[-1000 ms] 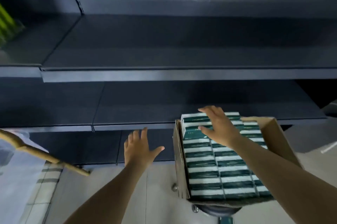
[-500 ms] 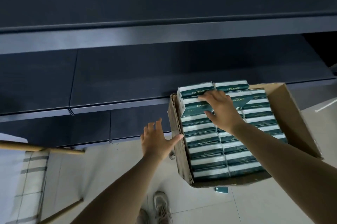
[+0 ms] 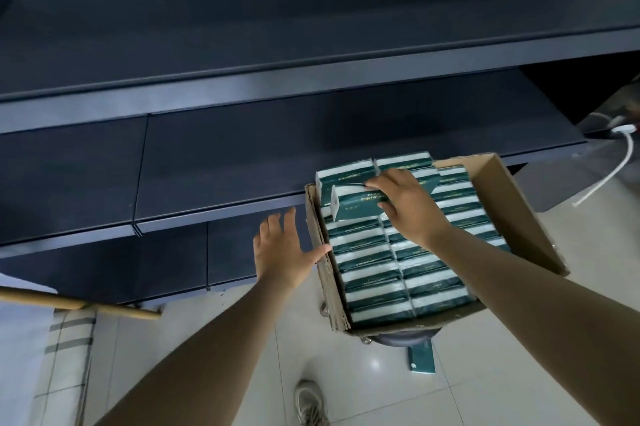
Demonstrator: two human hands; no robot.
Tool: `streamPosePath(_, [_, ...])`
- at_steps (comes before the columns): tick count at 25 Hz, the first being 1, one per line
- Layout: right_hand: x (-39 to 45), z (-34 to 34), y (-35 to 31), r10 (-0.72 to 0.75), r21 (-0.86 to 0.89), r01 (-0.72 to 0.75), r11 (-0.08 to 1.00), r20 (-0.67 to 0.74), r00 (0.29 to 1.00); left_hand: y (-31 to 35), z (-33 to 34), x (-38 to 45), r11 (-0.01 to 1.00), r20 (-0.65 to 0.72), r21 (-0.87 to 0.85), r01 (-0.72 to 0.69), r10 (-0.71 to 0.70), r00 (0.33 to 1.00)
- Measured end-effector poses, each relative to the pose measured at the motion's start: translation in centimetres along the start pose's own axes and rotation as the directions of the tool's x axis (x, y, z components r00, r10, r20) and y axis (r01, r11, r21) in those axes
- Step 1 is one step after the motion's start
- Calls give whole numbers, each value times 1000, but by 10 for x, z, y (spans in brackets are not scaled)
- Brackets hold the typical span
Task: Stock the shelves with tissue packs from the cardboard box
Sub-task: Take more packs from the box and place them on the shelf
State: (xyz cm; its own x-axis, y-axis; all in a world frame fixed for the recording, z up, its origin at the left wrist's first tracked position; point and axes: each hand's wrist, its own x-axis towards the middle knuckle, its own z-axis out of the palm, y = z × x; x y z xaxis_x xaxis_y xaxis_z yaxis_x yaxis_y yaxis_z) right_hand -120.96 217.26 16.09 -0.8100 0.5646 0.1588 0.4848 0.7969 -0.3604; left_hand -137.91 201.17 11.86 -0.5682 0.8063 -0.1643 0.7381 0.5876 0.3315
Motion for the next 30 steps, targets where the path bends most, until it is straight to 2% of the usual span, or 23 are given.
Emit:
streamPosePath(8, [-40,-105,-35,-26,-10,25,1000,-174,984,46,-68,-36,987,-197,84,-137,151,969])
streamPosePath(12, [-60,-148,-31,-12,-14,10,1000,-163,987,84,-89,-50,981,-261,103,-165,187,947])
streamPosePath(20, [-60,-259,34,-120,-87,105,991,-185,975,204,-126,-44,984,-401,127,-128,169,900])
streamPosePath(25, [-47,-337,84,-232,-103,216,971,-196,953,297,-153,-36,989,-529,128,-69,126,839])
streamPosePath(30, [-37,-402,117,-303,-123,281,952,-245,921,367,-185,-25,984,-605,149,-99,170,778])
